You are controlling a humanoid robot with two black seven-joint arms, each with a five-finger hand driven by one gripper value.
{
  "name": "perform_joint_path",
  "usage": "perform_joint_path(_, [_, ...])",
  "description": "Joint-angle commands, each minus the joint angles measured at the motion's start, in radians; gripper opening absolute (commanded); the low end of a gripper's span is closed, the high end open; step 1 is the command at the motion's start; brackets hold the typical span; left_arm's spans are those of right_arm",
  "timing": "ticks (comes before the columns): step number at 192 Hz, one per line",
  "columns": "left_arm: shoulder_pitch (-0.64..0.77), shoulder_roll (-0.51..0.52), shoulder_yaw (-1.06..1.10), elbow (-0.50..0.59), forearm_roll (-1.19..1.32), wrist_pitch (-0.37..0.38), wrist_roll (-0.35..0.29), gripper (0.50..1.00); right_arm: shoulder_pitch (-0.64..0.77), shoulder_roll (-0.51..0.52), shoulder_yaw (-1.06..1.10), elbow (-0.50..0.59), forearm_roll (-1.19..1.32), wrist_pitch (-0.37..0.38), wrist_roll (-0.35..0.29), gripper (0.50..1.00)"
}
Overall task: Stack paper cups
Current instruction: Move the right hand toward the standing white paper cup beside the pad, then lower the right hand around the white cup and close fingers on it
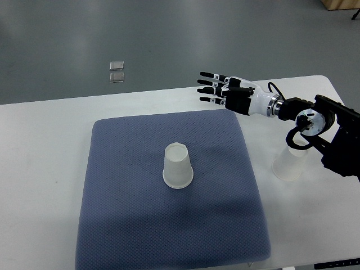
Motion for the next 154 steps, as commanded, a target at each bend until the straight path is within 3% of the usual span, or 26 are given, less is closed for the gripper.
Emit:
perform_joint_path(1, [0.001,0.0,-0.001,-0.001,0.0,0.0,0.0,1.0,0.001,-0.026,0.007,-0.004,0.001,-0.001,0.002,0.921])
perform_joint_path(32, [0.0,0.0,0.0,-0.001,0.0,0.0,0.0,1.0,0.0,-0.078,0.009,-0.002,0.002,0.008,0.04,0.919])
perform_joint_path(62, [0.0,0.0,-0.001,-0.001,0.0,0.0,0.0,1.0,0.003,-0.125,-0.013,0.001,-0.014,0.035,0.038,0.926])
perform_joint_path(109, [0.0,0.0,0.0,-0.001,0.0,0.0,0.0,1.0,0.006,-0.233,0.0,0.005,-0.272,0.117,0.042,0.926])
perform_joint_path(154, [0.0,0.0,-0.001,-0.001,0.0,0.0,0.0,1.0,0.02,-0.395,-0.01,0.202,-0.524,0.135,0.078,0.926])
